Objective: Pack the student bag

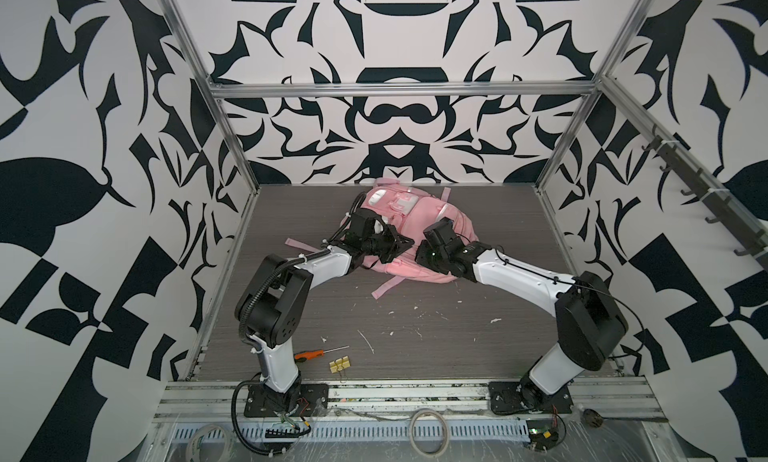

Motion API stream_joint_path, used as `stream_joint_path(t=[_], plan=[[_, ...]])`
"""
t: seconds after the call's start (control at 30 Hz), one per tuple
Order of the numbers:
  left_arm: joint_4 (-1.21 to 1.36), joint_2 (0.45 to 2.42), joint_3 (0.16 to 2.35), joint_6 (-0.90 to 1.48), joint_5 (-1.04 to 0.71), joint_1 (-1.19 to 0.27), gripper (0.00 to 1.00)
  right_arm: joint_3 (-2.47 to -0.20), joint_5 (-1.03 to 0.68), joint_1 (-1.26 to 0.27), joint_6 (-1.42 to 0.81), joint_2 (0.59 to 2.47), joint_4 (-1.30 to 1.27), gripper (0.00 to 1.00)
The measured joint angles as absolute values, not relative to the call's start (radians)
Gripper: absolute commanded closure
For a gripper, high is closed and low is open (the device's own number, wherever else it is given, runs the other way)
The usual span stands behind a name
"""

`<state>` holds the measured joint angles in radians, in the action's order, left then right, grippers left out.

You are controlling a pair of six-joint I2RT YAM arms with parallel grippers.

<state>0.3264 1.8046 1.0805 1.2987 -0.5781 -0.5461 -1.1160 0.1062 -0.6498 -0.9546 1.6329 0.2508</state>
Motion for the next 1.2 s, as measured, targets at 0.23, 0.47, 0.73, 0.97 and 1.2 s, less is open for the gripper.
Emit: stream_joint_path(t=[0.23,0.47,0.73,0.97,1.2], plan=[[0.337,1.804,1.081,1.301,-0.587,-0.552,1.0,-1.089,0.127,-0.649,-0.915,1.596,0.252,1.0],[0.274,1.774,1.081,1.203,-0.649,-0.545,1.0,-1.01,0.124,-0.647,-0.785,1.474,0.274,1.0],[0.112,1.705,1.083,1.024,-0.679,-0.516,1.0,-0.952,0.056,-0.551,-0.579,1.346,0.336,1.0],[-0.091,1.682,1.158,0.823,-0.666,-0.497,1.0,-1.029,-0.001,-0.538,-0.313,1.381,0.396,1.0],[-0.263,1.631,1.199,0.687,-0.663,-0.429,0.2,-1.059,0.094,-0.571,-0.136,1.39,0.448,1.0]])
